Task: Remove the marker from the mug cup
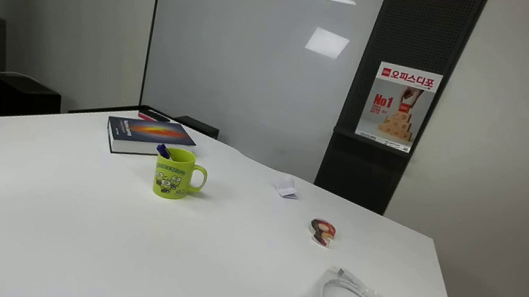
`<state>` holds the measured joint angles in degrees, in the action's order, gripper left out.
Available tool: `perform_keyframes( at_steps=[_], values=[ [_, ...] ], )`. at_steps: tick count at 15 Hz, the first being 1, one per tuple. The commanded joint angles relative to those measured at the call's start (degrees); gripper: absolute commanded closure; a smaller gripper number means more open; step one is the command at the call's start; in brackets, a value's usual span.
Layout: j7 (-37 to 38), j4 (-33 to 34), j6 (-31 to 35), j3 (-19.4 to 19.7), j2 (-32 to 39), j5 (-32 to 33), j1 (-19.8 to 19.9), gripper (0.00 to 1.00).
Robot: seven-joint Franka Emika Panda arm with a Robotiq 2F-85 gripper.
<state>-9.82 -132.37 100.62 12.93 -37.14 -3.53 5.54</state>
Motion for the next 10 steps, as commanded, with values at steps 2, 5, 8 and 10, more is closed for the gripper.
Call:
perform_keyframes(
  at_steps=[2, 5, 8, 10],
  values=[
    [3.1, -5.6, 15.8, -7.0, 3.6, 2.7, -0.8, 0.0],
    [5.9, -8.4, 25.6, -11.9, 8.4, 4.8, -2.1, 0.0],
    [10.2, -10.0, 33.7, -16.4, 13.8, 8.0, -3.4, 0.0],
    [14.4, -10.9, 39.2, -19.1, 16.8, 11.2, -3.7, 0.0]
  ],
)
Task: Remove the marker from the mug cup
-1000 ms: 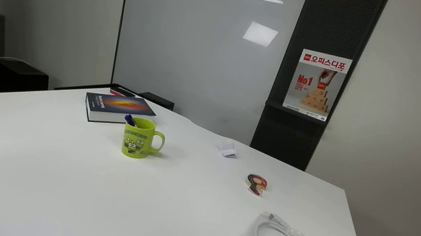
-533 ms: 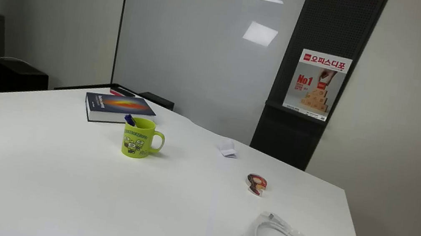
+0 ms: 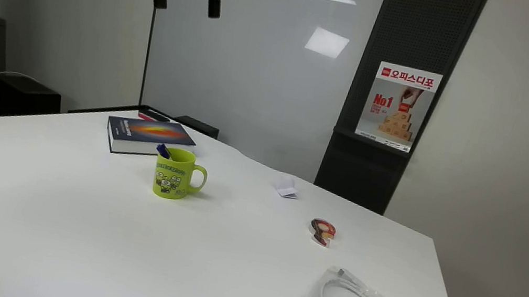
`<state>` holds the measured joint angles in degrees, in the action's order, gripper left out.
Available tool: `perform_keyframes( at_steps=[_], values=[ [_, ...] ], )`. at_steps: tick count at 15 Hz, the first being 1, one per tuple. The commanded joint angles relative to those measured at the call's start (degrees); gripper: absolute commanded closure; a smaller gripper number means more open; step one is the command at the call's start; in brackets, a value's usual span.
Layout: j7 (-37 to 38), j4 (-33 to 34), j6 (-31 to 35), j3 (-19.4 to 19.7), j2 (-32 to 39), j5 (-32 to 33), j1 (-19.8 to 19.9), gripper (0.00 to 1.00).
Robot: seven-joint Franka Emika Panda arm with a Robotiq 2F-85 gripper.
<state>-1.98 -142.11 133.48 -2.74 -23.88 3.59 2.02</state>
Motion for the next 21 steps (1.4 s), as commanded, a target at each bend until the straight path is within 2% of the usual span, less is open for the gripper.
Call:
perform_keyframes(
  at_steps=[1, 2, 3, 6, 9, 16, 21],
  values=[
    [9.5, -1.5, 8.9, -4.8, 4.9, 6.1, 0.2, 0.0],
    [11.9, -1.6, 10.0, -5.8, 5.6, 8.3, 0.6, 0.0],
    [6.9, -0.8, 7.3, -3.1, 4.7, 5.3, -1.1, 0.0],
    [9.8, -1.0, 9.4, -4.4, 6.6, 7.2, -1.0, 0.0],
    [9.3, -0.3, 8.0, -4.6, 7.7, 8.0, -0.9, 0.0],
    [13.8, 3.1, 12.6, -5.6, 19.8, 18.5, -0.3, 0.0],
    [15.4, 8.5, 13.5, -4.7, 29.3, 21.1, -3.7, 0.0]
  ],
)
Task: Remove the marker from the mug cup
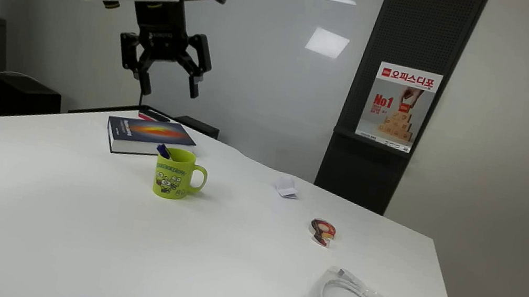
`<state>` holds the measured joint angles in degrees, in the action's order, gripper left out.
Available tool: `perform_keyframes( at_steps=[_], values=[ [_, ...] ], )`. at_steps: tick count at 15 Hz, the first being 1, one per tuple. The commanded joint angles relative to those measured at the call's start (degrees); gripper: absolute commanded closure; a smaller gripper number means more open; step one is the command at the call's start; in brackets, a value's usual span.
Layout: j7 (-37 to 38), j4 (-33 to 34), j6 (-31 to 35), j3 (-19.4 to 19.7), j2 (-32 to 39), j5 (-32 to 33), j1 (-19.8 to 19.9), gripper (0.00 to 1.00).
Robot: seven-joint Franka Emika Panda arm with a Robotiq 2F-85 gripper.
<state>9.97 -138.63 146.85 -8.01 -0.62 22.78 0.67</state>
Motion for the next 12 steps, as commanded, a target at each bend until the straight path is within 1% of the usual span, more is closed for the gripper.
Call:
perform_keyframes(
  at_steps=[1, 3, 4, 5, 7, 9, 10, 12],
  values=[
    [3.8, 6.2, 0.8, 0.8, 7.8, 1.1, -3.3, 0.0],
    [5.6, 8.2, 2.3, 1.3, 11.0, -0.8, -5.2, 0.0],
    [7.5, 9.0, 3.4, 2.0, 12.2, -0.4, -6.0, 0.0],
    [3.2, 5.8, 2.6, 2.3, 8.9, -1.1, -5.9, 0.0],
    [4.6, 7.3, 3.4, 2.9, 11.2, -1.2, -7.1, 0.0],
    [4.9, 7.9, 3.5, 3.2, 11.9, -1.3, -7.2, 0.0],
    [7.8, 7.5, 6.1, 4.2, 11.9, 0.1, -7.5, 0.0],
    [11.6, 7.5, 11.0, 5.9, 13.0, -0.2, -8.1, 0.0]
  ],
)
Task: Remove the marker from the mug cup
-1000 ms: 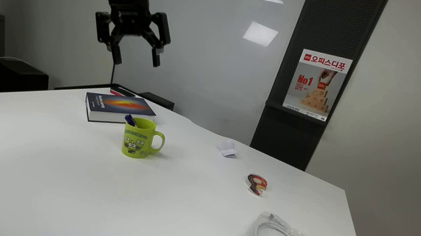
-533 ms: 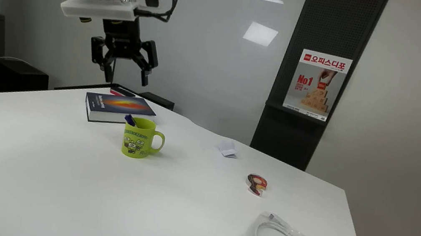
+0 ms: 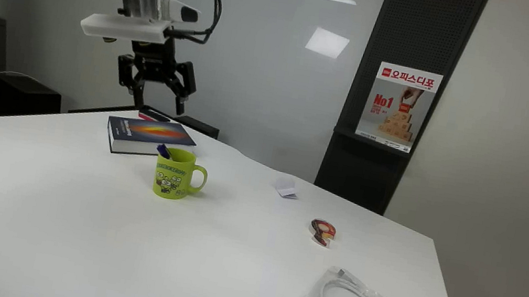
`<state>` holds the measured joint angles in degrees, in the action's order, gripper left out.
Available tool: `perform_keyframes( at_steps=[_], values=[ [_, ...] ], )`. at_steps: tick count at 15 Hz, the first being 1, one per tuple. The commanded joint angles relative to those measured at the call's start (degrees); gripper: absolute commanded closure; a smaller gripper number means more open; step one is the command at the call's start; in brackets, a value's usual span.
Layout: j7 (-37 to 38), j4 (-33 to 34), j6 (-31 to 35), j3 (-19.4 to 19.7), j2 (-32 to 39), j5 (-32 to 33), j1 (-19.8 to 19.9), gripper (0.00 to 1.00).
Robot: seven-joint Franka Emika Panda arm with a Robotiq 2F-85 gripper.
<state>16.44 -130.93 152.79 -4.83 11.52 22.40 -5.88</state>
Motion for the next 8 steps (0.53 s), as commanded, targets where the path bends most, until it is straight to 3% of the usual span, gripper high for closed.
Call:
perform_keyframes(
  at_steps=[1, 8],
  values=[
    [6.7, 0.2, 6.9, 3.5, 1.9, -0.7, -1.9, 0.0],
    [14.7, 2.3, 9.0, 5.9, 7.4, 1.0, -3.2, 0.0]
  ],
)
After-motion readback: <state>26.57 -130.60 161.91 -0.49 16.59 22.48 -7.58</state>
